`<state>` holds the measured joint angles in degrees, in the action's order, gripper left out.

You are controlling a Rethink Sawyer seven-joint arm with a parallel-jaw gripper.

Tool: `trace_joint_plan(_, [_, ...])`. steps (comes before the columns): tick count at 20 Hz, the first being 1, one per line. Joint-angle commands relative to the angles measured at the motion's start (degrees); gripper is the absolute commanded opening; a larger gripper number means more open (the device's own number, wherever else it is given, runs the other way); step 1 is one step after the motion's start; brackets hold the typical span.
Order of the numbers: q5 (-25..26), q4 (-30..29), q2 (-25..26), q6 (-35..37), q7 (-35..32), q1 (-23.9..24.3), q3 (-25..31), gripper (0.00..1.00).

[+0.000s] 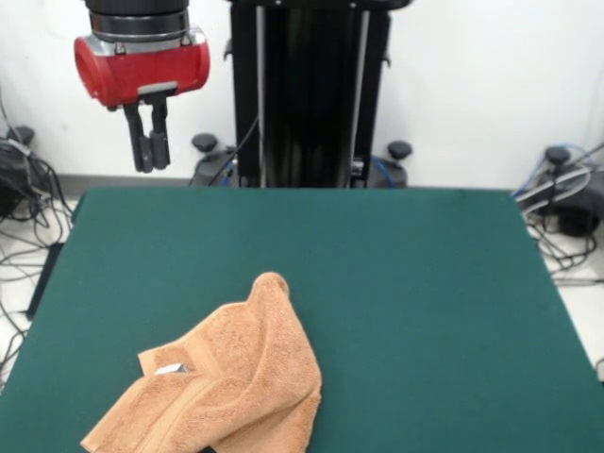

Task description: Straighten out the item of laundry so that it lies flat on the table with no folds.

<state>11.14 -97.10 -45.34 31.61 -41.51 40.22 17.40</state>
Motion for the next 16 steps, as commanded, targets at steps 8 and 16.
trace_joint_plan(8, [1.8,3.62,3.23,2.74,-9.92,-6.55,-1.08,0.0])
trace_joint_plan(16, [-0.25,0.75,4.05,1.1,-13.68,-7.74,-2.77,0.0])
